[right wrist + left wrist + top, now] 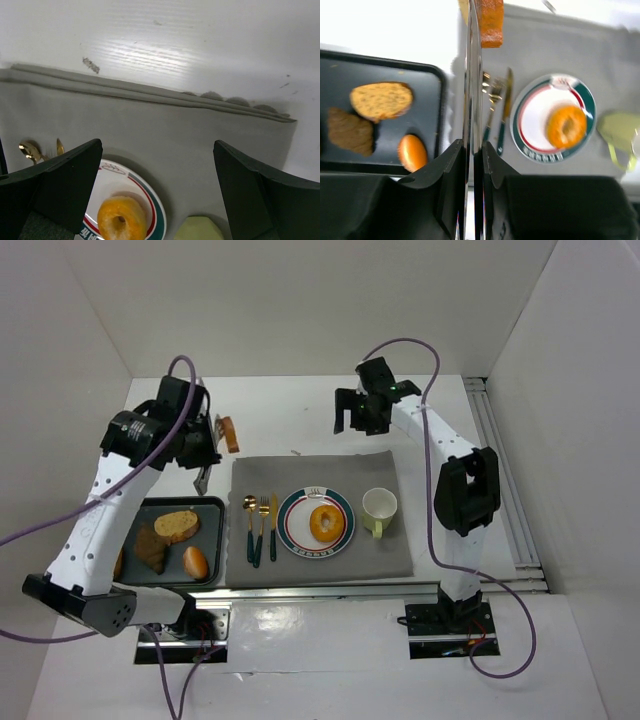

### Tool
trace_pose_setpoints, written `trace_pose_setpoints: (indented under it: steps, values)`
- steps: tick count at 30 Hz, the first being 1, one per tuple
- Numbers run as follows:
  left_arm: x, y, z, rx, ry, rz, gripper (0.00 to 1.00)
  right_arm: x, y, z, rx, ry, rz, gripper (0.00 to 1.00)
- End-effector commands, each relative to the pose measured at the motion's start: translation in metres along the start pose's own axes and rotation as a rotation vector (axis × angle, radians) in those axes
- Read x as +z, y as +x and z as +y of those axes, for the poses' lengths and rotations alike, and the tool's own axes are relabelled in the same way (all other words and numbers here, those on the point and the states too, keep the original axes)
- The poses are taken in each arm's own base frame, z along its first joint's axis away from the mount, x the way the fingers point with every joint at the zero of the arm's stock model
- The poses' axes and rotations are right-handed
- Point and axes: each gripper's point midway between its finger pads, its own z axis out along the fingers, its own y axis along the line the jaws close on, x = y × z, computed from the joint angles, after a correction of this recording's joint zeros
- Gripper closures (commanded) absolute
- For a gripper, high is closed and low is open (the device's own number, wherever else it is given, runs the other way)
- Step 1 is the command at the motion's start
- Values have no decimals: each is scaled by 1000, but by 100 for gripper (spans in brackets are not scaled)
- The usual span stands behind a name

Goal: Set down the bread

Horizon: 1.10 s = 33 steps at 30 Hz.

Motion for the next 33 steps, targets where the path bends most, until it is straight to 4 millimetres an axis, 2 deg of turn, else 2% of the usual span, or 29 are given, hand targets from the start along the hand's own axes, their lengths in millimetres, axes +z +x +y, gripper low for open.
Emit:
trace_pose_setpoints:
  steps: [1,5,6,9,10,18,22,28,29,33]
  values:
    - [-6,6,-36,52,119,11,100,-30,-24,-13,45,-8,-79,1]
    - [-8,32,-60,124,172,71,100,-32,-28,-31,76,7,-87,1]
    - [-11,43,-70,161,201,93,100,-30,-26,-30,76,-5,-81,1]
    - [-17,55,-83,188,236,108,100,-33,-28,-31,81,-13,-94,1]
    - [-23,66,-90,214,254,128,100,-35,-27,-32,81,-13,-94,1]
    - [-31,117,-103,311,277,238,100,-31,-22,-32,91,-19,-81,1]
    - [-26,129,-101,315,263,275,100,-30,-18,-31,92,-25,-69,1]
    - [-22,132,-101,311,248,289,100,-31,-15,-30,92,-33,-65,1]
    - [-17,139,-96,319,228,308,100,-31,-15,-30,92,-33,-65,1]
    - [-7,164,-103,364,258,404,100,-30,-11,-30,93,-38,-52,1]
